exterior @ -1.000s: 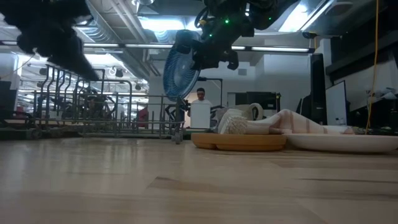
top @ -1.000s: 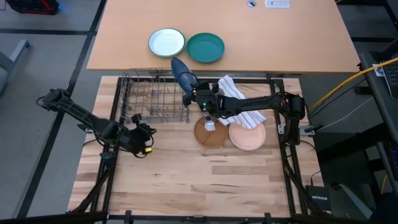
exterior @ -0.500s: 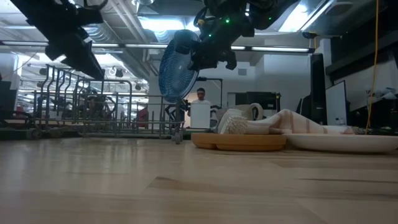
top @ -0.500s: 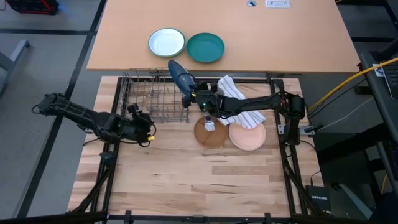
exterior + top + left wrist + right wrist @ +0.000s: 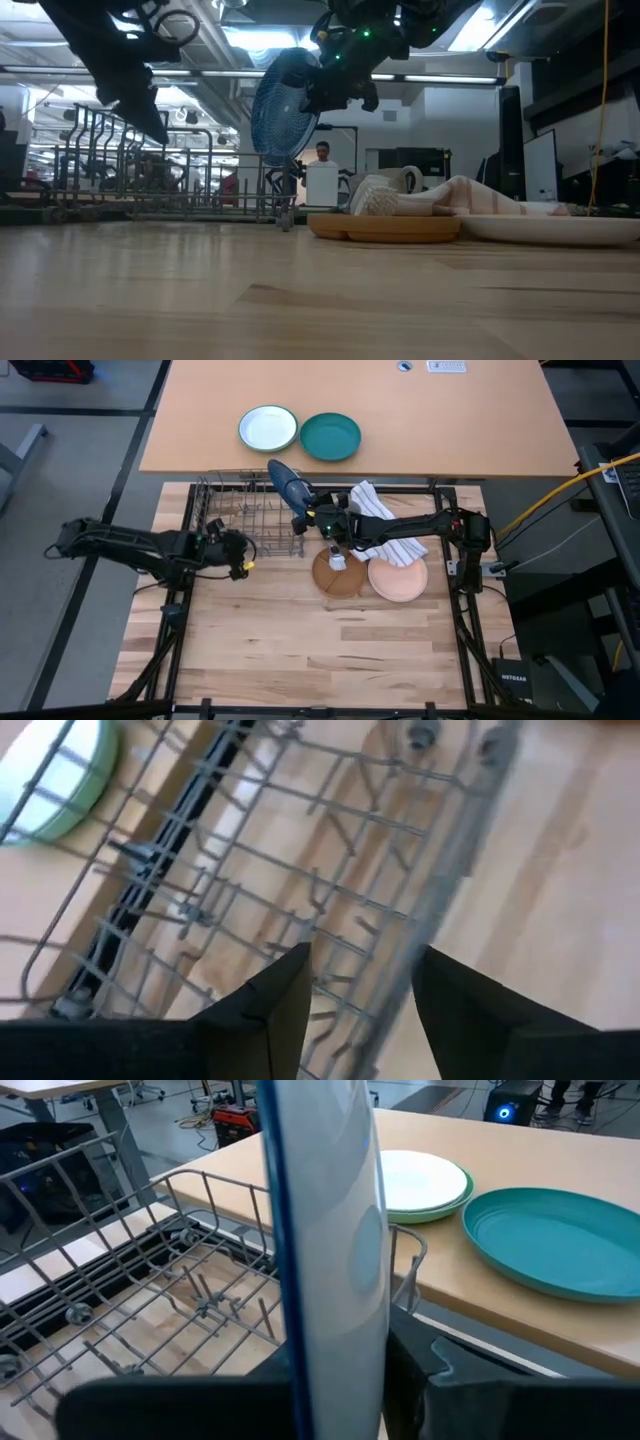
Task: Sort dishes
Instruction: Put the blue plate into the dish rack
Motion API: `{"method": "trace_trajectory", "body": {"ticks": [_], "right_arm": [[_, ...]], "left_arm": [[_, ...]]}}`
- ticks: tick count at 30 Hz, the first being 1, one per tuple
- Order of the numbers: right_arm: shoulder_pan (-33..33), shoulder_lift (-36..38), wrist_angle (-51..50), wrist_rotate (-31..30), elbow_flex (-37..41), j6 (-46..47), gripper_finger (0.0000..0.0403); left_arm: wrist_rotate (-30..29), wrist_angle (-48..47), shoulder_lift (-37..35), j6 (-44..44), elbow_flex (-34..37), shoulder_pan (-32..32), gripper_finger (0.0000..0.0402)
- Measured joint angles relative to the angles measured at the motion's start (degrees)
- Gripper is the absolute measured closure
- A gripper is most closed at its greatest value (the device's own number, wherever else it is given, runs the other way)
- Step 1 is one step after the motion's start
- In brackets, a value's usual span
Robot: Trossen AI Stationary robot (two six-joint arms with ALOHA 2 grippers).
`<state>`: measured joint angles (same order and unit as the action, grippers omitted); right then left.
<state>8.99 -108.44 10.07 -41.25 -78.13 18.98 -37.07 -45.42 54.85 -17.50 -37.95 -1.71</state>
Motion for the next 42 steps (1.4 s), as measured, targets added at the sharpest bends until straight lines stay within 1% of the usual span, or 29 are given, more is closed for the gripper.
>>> {"method": "trace_trajectory", "body": {"ticks": [3, 6, 8, 13, 17, 20, 25, 31, 35, 39, 42], "right_arm": [[0.0, 0.0, 0.0, 0.7, 0.0, 0.0, 0.0356], [0.0, 0.0, 0.0, 1.4, 0.0, 0.0, 0.0356], [0.0, 0.0, 0.0, 1.4, 0.0, -0.1, 0.0356], [0.0, 0.0, -0.8, 0.1, 0.0, -0.4, 0.0356], [0.0, 0.0, -0.7, -1.3, 0.0, 0.1, 0.0356], [0.0, 0.0, -0.4, -2.8, 0.0, 0.1, 0.0356], [-0.2, 0.0, 0.0, -2.8, 0.0, 0.2, 0.0356], [-1.0, 0.0, -0.3, -3.6, 0.0, 0.2, 0.0356], [-1.7, 0.0, -1.5, -4.3, 0.0, 0.2, 0.0356], [-2.6, 0.0, -3.5, -5.1, 0.0, 2.3, 0.0356], [-3.5, 0.0, -4.7, -6.4, 0.0, 3.8, 0.0356]], "left_arm": [[2.6, 0.3, 0.0, 1.2, 0.0, 2.9, 0.0259], [7.8, 1.1, 0.0, 2.8, 0.0, 5.2, 0.0278], [10.2, 1.3, 0.0, 2.7, 0.0, 6.0, 0.0292], [12.8, 1.4, -0.1, -1.5, 0.0, 6.4, 0.0337], [17.0, 3.0, 0.0, -2.9, -0.2, 5.7, 0.0365], [18.7, 6.2, 0.0, -4.0, 0.0, 4.7, 0.0368], [18.3, 12.1, 0.3, -10.0, 0.1, 4.2, 0.0359], [19.1, 13.2, 2.8, -15.5, -0.1, 3.5, 0.0365], [19.1, 16.1, 5.5, -19.7, -0.1, 2.6, 0.0356], [18.7, 18.7, 7.5, -24.2, -0.1, 2.4, 0.0357], [18.7, 18.4, 7.8, -25.2, -0.1, 2.4, 0.0365]]}}
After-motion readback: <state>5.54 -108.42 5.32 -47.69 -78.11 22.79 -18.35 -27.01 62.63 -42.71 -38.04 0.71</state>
